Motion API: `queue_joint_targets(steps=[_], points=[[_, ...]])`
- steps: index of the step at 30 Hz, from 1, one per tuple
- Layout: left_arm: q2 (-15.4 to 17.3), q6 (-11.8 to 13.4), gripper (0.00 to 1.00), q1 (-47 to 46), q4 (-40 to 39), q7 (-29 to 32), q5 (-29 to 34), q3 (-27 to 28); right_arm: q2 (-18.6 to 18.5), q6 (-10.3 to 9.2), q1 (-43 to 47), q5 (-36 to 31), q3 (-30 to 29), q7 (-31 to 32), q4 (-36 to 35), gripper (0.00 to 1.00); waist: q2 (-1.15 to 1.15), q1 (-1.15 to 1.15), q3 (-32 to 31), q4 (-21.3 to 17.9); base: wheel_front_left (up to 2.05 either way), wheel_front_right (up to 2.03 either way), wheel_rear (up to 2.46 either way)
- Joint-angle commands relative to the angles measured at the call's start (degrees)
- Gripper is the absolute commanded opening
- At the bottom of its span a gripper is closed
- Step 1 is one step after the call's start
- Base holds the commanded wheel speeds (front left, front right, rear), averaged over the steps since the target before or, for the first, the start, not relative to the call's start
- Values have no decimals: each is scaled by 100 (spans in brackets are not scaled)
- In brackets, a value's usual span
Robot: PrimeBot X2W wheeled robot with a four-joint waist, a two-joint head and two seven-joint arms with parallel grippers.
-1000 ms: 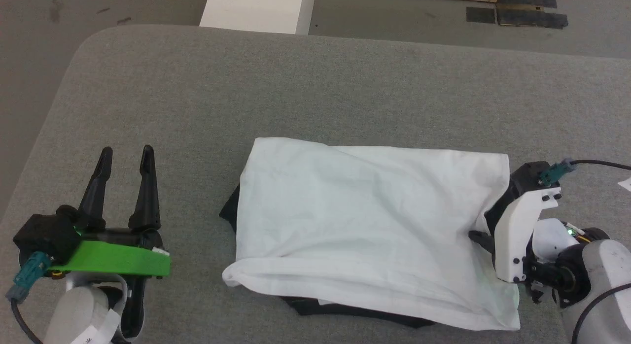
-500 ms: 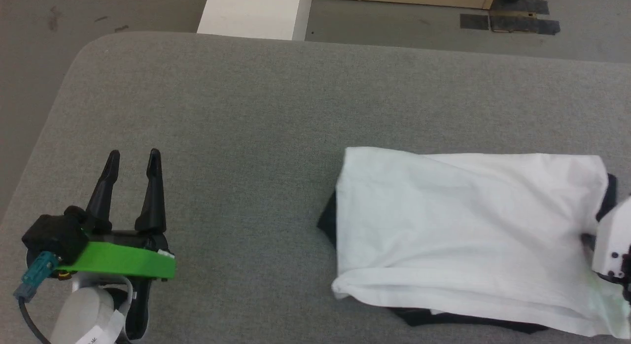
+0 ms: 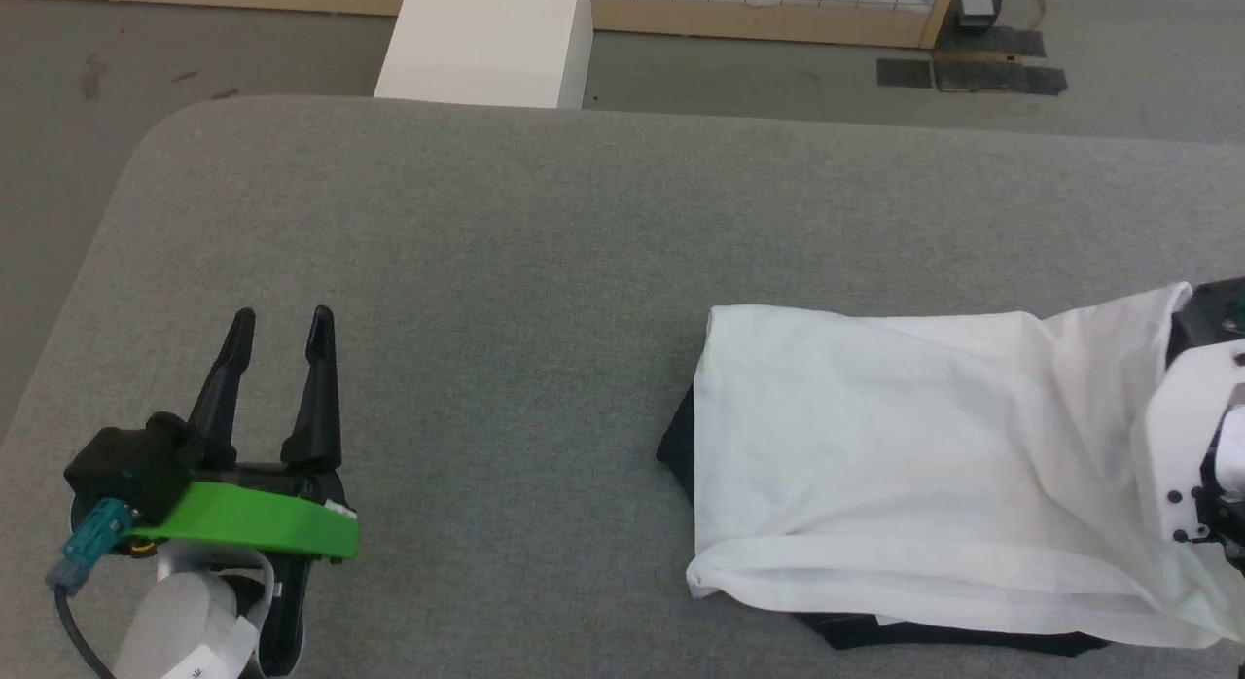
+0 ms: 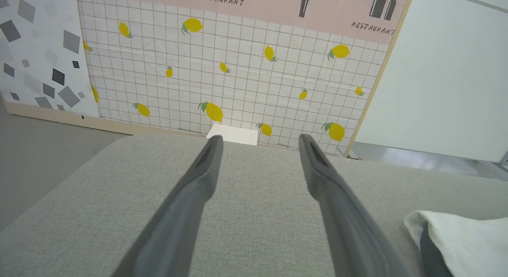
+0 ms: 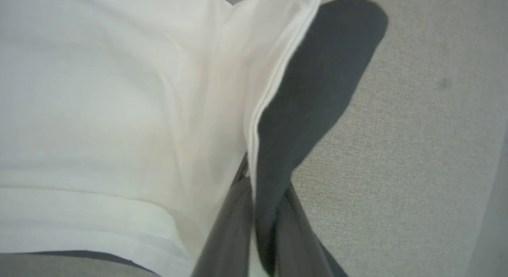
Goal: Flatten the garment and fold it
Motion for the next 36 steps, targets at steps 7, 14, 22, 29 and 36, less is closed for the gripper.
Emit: queue_joint_targets(steps=[7, 14, 22, 29, 36], points=[[-26, -39, 100, 82, 6, -20, -111, 1, -220, -9, -87, 481, 1074, 420, -827, 0, 0, 0, -165, -65, 0, 0, 0], [-72, -39, 100, 154, -3, -20, -131, 41, -2, -9, -432, 809, 2223, 214, -718, 0, 0, 0, -194, 7, 0, 0, 0], [-68, -39, 100, 60, 36, -20, -222, -95, 320, -9, -983, 919, 3082, -290, 118, 0, 0, 0, -94, 273, 0, 0, 0], [-34, -39, 100, 26, 58, -20, -312, -124, 552, -9, -1260, 1034, 3394, -770, 936, 0, 0, 0, 14, 454, 0, 0, 0], [-74, -39, 100, -26, 81, -21, -393, -137, 620, -9, -1444, 1039, 3542, -1137, 1674, 0, 0, 0, 100, 535, 0, 0, 0]])
